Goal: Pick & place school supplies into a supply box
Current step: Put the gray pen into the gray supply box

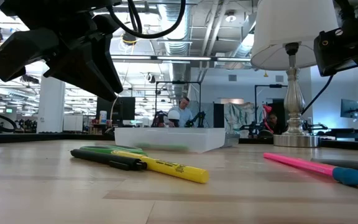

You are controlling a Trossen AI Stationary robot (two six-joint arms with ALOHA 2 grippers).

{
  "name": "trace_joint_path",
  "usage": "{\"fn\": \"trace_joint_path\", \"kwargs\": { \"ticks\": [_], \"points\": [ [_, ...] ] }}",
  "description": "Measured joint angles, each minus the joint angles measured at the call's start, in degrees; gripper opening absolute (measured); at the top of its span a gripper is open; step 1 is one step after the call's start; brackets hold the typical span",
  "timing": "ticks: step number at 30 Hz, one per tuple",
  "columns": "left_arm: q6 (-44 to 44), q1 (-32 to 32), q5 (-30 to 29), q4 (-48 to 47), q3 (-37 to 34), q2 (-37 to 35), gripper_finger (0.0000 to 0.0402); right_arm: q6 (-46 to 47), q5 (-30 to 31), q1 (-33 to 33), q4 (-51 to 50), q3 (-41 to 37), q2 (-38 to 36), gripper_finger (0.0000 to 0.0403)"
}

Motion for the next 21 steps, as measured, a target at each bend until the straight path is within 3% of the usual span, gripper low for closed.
{"fn": "trace_joint_path", "kwargs": {
  "ticks": [9, 21],
  "points": [
    [0.0, 0.0, 0.0, 0.0, 0.0, 0.0, 0.0113, -0.4, 0.0, 0.0, 0.0, 0.0, 0.0, 0.0017],
    [0.0, 0.0, 0.0, 0.0, 0.0, 0.0, 0.0113, -0.5, 0.0, 0.0, 0.0, 0.0, 0.0, 0.002]
  ]
}}
